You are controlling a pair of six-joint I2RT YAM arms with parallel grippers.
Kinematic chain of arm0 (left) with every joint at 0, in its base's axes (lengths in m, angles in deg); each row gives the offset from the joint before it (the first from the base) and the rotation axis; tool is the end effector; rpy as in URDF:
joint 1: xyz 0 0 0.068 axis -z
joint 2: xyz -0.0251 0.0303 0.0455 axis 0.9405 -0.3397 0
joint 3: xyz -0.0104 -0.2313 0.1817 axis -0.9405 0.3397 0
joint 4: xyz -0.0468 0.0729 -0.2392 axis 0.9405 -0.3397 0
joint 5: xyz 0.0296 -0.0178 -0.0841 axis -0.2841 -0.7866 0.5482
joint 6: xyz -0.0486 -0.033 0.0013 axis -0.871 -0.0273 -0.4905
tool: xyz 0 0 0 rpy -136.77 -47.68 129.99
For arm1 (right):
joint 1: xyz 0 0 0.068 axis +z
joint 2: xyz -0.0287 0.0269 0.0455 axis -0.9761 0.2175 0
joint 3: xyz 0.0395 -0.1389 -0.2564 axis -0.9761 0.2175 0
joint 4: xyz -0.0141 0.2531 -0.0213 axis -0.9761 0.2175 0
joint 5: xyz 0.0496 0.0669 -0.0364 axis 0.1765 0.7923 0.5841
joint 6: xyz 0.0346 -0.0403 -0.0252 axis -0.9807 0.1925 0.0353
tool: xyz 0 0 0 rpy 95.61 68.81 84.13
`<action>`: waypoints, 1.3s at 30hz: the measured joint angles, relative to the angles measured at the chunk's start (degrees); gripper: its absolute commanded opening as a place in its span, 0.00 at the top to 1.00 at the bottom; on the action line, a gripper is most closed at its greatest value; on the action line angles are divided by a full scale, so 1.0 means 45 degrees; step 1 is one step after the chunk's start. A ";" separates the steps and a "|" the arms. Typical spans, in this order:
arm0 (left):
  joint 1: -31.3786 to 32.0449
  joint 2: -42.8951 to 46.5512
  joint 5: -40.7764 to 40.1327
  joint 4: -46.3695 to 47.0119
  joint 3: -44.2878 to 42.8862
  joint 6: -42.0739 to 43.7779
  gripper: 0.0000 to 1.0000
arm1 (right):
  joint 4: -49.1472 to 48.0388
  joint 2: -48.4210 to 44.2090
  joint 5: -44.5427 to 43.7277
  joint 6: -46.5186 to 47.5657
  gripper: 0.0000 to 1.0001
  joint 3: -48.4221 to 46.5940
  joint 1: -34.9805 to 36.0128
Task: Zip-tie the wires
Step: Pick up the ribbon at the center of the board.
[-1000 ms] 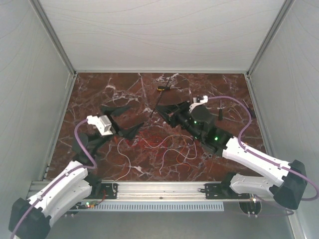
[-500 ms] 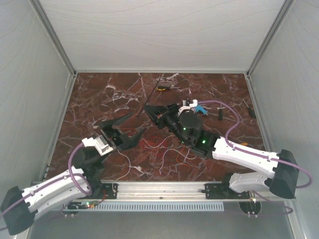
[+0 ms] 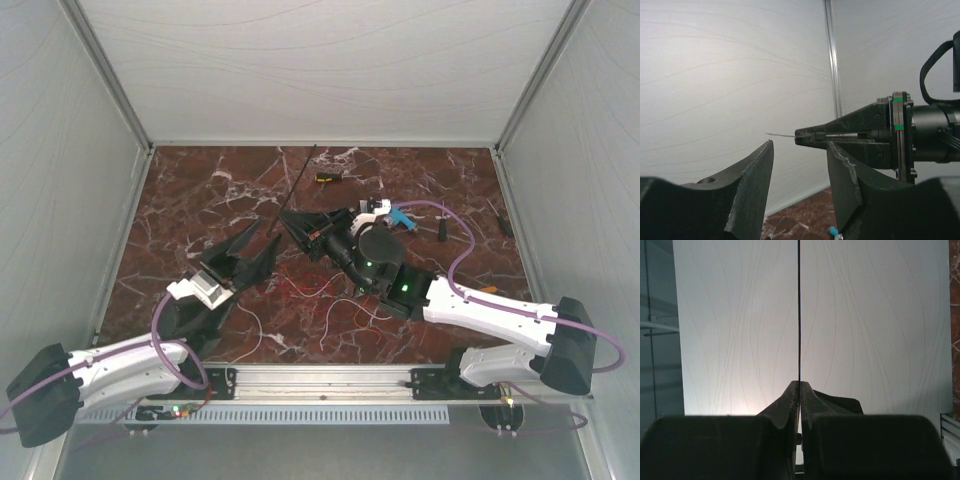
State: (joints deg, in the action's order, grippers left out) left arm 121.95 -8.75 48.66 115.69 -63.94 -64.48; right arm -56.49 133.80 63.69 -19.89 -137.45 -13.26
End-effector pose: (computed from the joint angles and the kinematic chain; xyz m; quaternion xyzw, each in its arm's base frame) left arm 0.0860 -0.1028 0.3194 0.1717 0.3205 -0.2507 0.8972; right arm 0.1374 0.2446 0.3884 0.3230 0.5906 0.6900 0.2659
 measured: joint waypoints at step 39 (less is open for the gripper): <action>0.0170 -0.0136 0.0933 0.0719 -0.0267 0.0277 0.73 | -0.0656 -0.0019 -0.0053 0.0665 1.00 0.0058 0.0296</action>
State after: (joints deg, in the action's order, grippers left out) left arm 122.72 -9.36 52.85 118.93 -65.14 -63.23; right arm -59.44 133.71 63.45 -16.89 -137.18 -11.92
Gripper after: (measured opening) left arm 0.314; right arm 0.003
